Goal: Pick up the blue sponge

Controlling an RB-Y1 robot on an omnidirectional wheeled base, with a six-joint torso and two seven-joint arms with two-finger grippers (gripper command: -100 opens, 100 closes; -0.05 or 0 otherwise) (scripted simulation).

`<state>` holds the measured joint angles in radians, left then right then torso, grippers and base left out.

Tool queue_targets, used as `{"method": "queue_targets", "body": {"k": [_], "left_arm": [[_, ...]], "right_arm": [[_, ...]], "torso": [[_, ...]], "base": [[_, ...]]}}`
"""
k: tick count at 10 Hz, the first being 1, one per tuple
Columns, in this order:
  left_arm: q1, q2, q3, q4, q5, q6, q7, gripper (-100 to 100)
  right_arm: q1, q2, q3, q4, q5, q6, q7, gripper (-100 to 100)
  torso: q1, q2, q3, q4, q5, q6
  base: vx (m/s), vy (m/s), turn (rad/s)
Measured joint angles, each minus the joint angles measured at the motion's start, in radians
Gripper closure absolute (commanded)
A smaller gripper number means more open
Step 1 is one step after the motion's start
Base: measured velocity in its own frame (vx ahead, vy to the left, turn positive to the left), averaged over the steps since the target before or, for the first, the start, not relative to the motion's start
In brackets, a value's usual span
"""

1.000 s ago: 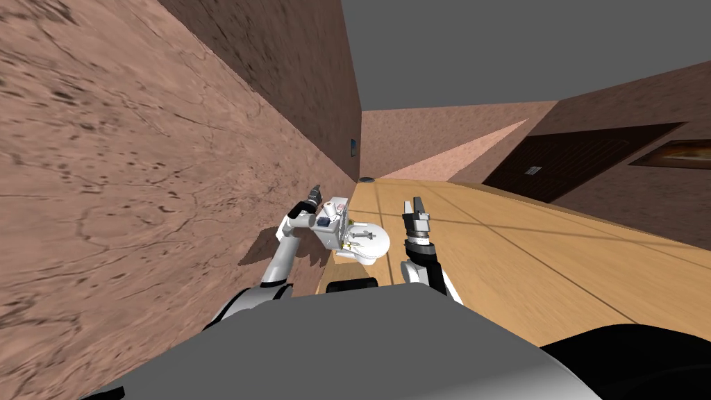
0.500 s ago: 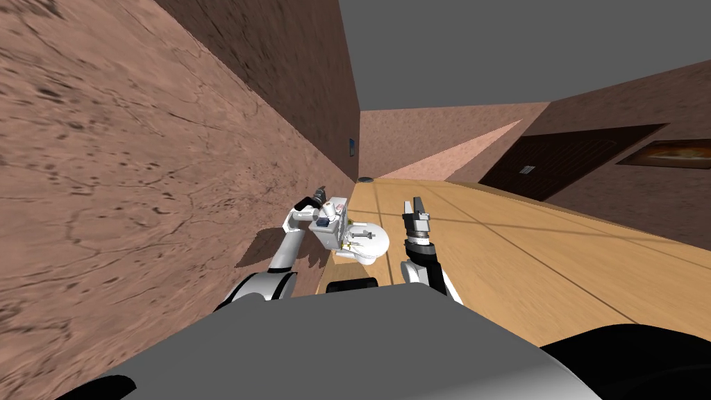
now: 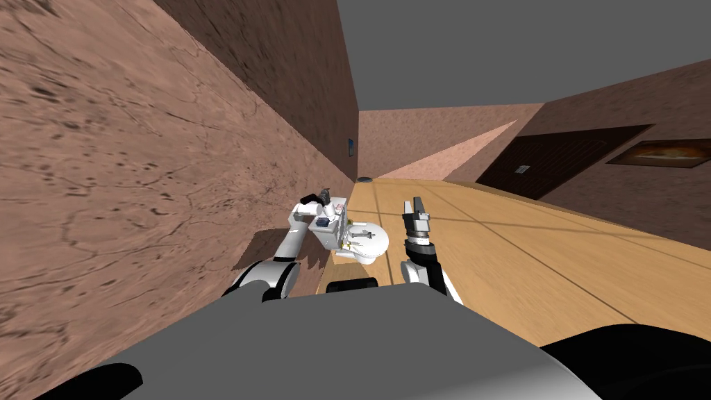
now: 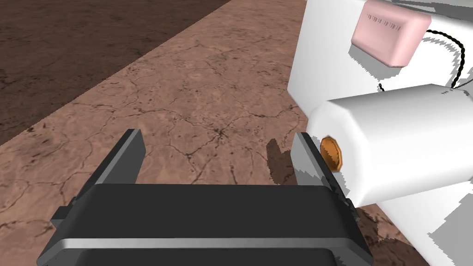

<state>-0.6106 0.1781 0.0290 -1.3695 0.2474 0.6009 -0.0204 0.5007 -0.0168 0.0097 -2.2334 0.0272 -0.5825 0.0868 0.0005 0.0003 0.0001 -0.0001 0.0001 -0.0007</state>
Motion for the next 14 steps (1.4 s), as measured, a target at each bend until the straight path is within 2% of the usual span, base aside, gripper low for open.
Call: {"method": "queue_targets", "body": {"k": [3, 4, 6, 7, 12, 14], "left_arm": [[-0.084, 0.002, -0.009, 0.096, 0.024, 0.085, 0.019, -100], [-0.094, 0.001, -0.011, 0.122, 0.025, 0.097, 0.020, -100], [-0.131, 0.002, -0.019, 0.161, 0.040, 0.153, 0.032, -100], [-0.140, 0.000, -0.021, 0.184, 0.041, 0.161, 0.034, -100], [-0.276, 0.002, -0.044, 0.349, 0.086, 0.282, 0.064, -100], [-0.289, -0.002, -0.051, 0.386, 0.086, 0.326, 0.079, -100]], "right_arm": [[0.000, 0.000, 0.000, 0.000, 0.000, 0.000, 0.000, 0], [0.000, 0.000, 0.000, 0.000, 0.000, 0.000, 0.000, 0], [0.000, 0.000, 0.000, 0.000, 0.000, 0.000, 0.000, 0], [0.000, 0.000, 0.000, 0.000, 0.000, 0.000, 0.000, 0], [0.000, 0.000, 0.000, 0.000, 0.000, 0.000, 0.000, 0], [0.000, 0.000, 0.000, 0.000, 0.000, 0.000, 0.000, 0]], "torso": [[0.000, 0.000, 0.000, 0.000, 0.000, 0.000], [0.000, 0.000, 0.000, 0.000, 0.000, 0.000], [0.000, 0.000, 0.000, 0.000, 0.000, 0.000], [0.000, 0.000, 0.000, 0.000, 0.000, 0.000], [0.001, 0.001, 0.000, 0.000, 0.000, 0.000], [0.000, 0.001, 0.000, 0.000, 0.000, -0.001]], "base": [[-0.008, 0.017, -0.021], [-0.010, 0.014, -0.032], [-0.005, 0.014, -0.014], [-0.008, 0.017, -0.027], [-0.009, 0.028, -0.026], [-0.007, 0.016, -0.009]]}}
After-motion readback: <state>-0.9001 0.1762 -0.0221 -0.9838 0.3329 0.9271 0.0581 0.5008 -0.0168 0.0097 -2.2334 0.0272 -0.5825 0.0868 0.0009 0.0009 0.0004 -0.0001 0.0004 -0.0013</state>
